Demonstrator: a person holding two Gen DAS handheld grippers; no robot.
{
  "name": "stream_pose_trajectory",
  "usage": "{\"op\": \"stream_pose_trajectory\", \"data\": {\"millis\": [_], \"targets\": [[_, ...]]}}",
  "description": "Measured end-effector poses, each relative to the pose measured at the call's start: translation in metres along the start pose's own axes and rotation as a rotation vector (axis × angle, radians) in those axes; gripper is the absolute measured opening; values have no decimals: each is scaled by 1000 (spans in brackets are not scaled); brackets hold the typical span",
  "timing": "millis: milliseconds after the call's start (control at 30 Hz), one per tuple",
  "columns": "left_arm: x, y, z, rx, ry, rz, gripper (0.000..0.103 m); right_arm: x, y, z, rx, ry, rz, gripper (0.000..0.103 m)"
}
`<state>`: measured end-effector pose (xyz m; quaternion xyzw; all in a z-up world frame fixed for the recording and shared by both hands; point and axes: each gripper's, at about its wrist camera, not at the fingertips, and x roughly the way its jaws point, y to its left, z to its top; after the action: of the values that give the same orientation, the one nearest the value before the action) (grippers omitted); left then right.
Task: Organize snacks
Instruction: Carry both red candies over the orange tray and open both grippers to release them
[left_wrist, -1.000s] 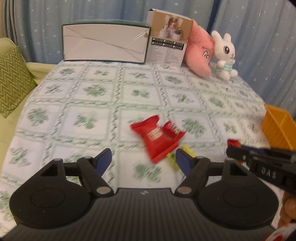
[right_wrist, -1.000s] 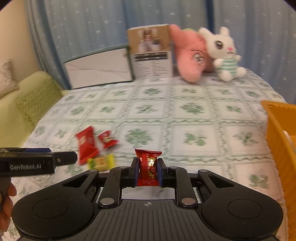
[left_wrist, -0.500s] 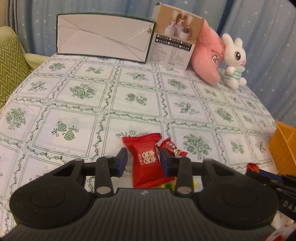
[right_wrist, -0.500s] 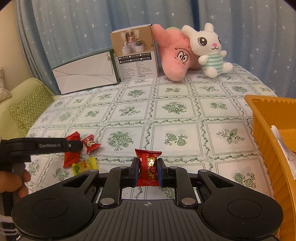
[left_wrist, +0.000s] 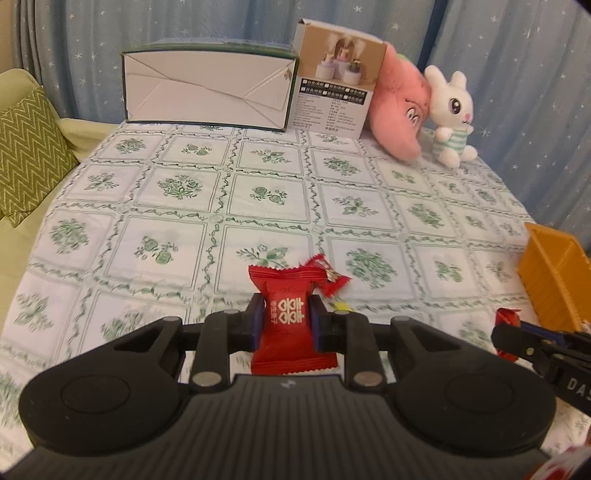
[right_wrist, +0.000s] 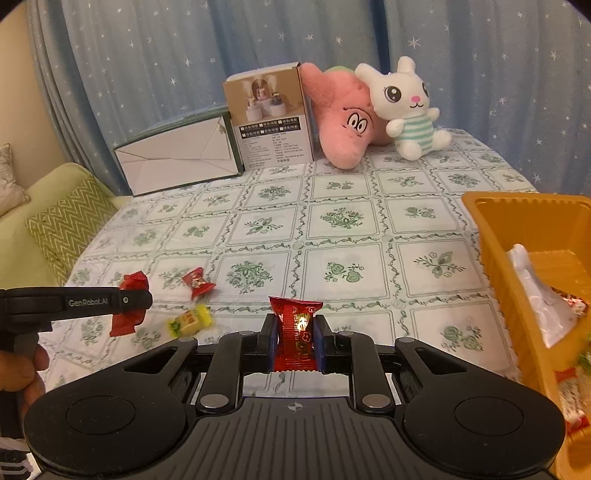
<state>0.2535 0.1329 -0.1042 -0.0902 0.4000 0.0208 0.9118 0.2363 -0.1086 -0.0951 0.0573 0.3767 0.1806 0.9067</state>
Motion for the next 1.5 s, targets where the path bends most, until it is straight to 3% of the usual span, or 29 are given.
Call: {"op": "stream_pose_trajectory", "data": {"millis": [433,700,1100,1500], "targets": [[-102,-53,-39,29,-20,-49,22,-95,-7,-21,48,-22,-31,20],[-144,-87,-67,62,-11,-90,22,-151,-24,-40,86,-30,-75,20],[-176,-128,-89,111,8,-125,22,-206,-46,-50,130,-62,-105,20],[-185,-174,-87,184,9,-184,22,-239,-78,-53,181,-106,-149,20]]}}
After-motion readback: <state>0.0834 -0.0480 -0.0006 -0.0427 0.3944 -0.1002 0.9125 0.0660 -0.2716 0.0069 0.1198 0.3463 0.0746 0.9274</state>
